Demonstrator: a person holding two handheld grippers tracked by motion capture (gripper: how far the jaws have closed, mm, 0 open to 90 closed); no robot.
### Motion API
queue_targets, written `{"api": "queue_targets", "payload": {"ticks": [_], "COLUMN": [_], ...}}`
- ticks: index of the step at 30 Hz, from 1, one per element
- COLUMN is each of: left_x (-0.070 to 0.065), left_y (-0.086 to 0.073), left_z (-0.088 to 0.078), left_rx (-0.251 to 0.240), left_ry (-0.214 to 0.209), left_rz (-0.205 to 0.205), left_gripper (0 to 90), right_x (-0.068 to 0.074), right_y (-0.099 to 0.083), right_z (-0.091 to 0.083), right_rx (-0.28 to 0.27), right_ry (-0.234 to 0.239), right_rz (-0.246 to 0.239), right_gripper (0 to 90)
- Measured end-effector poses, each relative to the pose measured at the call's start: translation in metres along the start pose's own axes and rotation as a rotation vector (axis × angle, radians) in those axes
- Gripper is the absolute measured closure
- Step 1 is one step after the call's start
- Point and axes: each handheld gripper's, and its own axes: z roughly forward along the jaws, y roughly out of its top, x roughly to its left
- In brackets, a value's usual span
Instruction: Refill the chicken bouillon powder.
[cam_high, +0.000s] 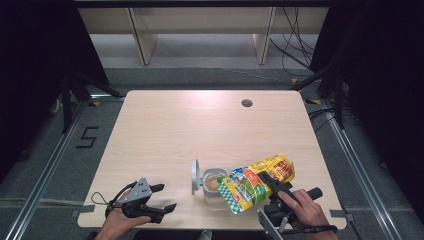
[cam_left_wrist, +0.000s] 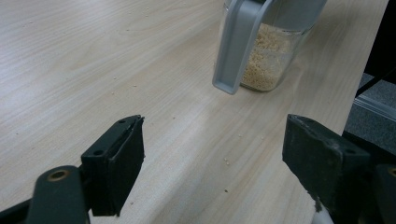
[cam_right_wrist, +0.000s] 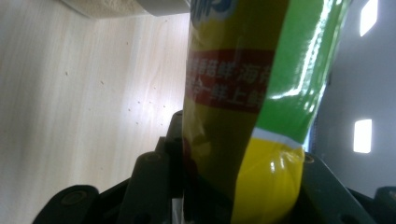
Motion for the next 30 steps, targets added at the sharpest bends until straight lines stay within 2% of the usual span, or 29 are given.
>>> {"api": "queue_targets", "payload": {"ticks": [1, 2, 3, 4, 6, 7, 8, 9, 11, 13, 14, 15, 17, 18, 20, 22, 24, 25, 27, 29, 30], "left_x": [0.0, 0.0, 0.0, 0.0, 0.0, 0.0, 0.0, 0.0, 0.0, 0.0, 0.0, 0.0, 0.0, 0.0, 0.0, 0.0, 0.0, 0.0, 0.0, 0.0, 0.0], "left_y": [0.0, 0.0, 0.0, 0.0, 0.0, 0.0, 0.0, 0.0, 0.0, 0.0, 0.0, 0.0, 0.0, 0.0, 0.0, 0.0, 0.0, 0.0, 0.0, 0.0, 0.0], "left_z": [0.0, 0.0, 0.0, 0.0, 0.0, 0.0, 0.0, 0.0, 0.0, 0.0, 0.0, 0.0, 0.0, 0.0, 0.0, 0.0, 0.0, 0.0, 0.0, 0.0, 0.0], "left_rx": [0.0, 0.0, 0.001, 0.001, 0.001, 0.001, 0.001, -0.001, 0.0, 0.0, 0.0, 0.0, 0.0, 0.0, 0.0, -0.001, 0.0, 0.001, 0.001, 0.002, 0.001], "left_ry": [0.0, 0.0, 0.0, 0.0, 0.0, 0.0, 0.0, 0.0, 0.001, 0.001, 0.001, 0.001, 0.0, 0.0, -0.001, 0.0, 0.0, -0.001, -0.002, -0.001, -0.001], "left_rz": [0.001, 0.001, 0.001, 0.002, 0.002, 0.001, 0.001, 0.001, 0.002, 0.002, 0.002, 0.002, 0.001, 0.001, 0.0, 0.001, 0.001, 0.001, 0.001, 0.002, 0.001], "left_gripper": [20.4, 20.4, 20.4, 20.4, 20.4, 20.4, 20.4, 20.4, 20.4, 20.4, 20.4, 20.4, 20.3, 20.4, 20.4, 20.3, 20.4, 20.4, 20.4, 20.4, 20.4], "right_x": [0.001, 0.0, 0.002, 0.006, 0.004, 0.008, 0.008, 0.01, 0.01, 0.013, 0.013, 0.012, 0.013, 0.016, 0.016, 0.017, 0.02, 0.02, 0.021, 0.02, 0.022], "right_y": [-0.001, -0.002, -0.004, -0.006, -0.008, -0.01, -0.01, -0.011, -0.013, -0.014, -0.014, -0.015, -0.016, -0.017, -0.017, -0.018, -0.017, -0.017, -0.017, -0.017, -0.017], "right_z": [-0.001, -0.001, 0.0, 0.001, 0.001, 0.003, 0.003, 0.005, 0.005, 0.004, 0.004, 0.005, 0.005, 0.004, 0.005, 0.005, 0.005, 0.004, 0.003, 0.003, 0.003], "right_rx": [-0.003, -0.009, -0.017, -0.027, -0.037, -0.049, -0.049, -0.07, -0.082, -0.08, -0.08, -0.09, -0.091, -0.091, -0.095, -0.105, -0.107, -0.118, -0.118, -0.122, -0.118], "right_ry": [-0.002, -0.006, -0.003, -0.003, 0.004, 0.018, 0.018, 0.031, 0.034, 0.047, 0.047, 0.047, 0.048, 0.056, 0.059, 0.059, 0.07, 0.069, 0.072, 0.068, 0.076], "right_rz": [0.033, 0.025, 0.046, 0.112, 0.105, 0.175, 0.175, 0.208, 0.214, 0.26, 0.26, 0.233, 0.259, 0.301, 0.302, 0.265, 0.28, 0.262, 0.272, 0.258, 0.293], "right_gripper": [66.0, 66.1, 66.3, 66.5, 66.7, 67.0, 67.0, 67.4, 67.7, 68.1, 68.1, 68.3, 69.2, 69.9, 70.2, 70.6, 70.8, 71.0, 71.2, 71.3, 71.5]}}
